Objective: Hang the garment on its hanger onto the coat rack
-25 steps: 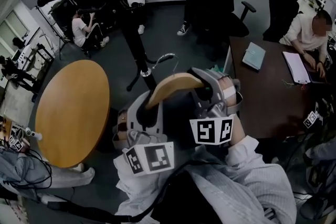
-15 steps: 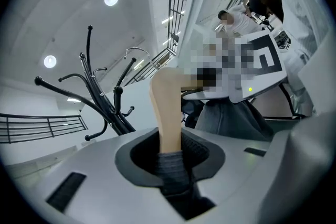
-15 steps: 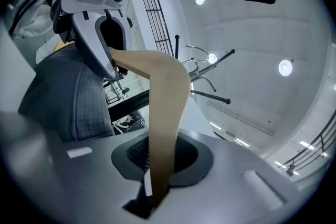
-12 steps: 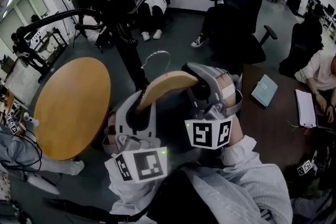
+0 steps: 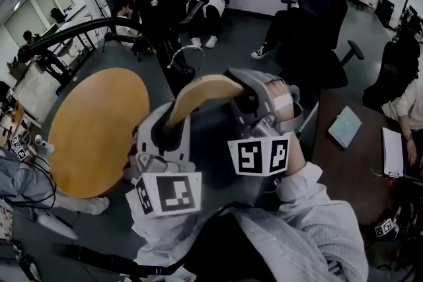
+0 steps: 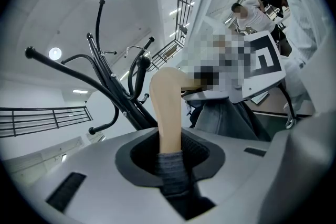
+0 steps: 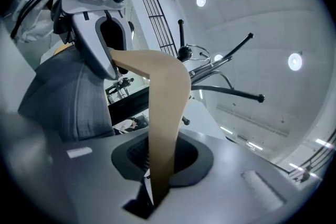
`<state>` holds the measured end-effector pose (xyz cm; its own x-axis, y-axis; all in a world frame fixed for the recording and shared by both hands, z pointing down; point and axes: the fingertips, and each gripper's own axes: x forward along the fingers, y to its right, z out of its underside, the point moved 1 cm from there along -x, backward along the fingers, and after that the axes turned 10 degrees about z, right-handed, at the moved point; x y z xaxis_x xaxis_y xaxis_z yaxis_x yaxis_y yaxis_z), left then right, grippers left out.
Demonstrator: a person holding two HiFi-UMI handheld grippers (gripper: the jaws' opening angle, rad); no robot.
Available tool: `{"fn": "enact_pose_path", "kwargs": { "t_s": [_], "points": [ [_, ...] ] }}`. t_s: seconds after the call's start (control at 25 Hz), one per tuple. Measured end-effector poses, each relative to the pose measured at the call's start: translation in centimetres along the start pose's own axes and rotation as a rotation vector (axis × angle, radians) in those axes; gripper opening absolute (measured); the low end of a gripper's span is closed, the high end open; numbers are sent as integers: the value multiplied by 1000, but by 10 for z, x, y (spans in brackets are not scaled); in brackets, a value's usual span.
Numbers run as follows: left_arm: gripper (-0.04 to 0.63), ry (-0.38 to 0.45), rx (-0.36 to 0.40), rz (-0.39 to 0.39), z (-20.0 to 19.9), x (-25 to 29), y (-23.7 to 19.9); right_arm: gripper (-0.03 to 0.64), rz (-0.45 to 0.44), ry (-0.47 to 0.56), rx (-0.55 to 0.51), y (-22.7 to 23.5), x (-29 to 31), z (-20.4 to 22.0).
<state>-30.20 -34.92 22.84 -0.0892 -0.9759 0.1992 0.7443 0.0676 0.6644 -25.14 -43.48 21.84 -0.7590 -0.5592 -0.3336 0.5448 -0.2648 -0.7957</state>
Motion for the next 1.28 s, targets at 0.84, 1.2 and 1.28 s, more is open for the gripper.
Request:
{"fn": "enact_pose_path", "kwargs": {
  "t_s": [0.84, 1.2, 1.28],
  "points": [
    [95, -29, 14, -18, 75, 31, -15, 51, -122, -30, 75, -76, 38, 19],
    [133, -39, 48, 16, 78, 5, 5, 108, -172, -37, 118, -70, 0, 37],
    [135, -27, 30, 5, 75, -4, 8, 126, -165, -47, 118, -67, -11, 42]
  ]
}}
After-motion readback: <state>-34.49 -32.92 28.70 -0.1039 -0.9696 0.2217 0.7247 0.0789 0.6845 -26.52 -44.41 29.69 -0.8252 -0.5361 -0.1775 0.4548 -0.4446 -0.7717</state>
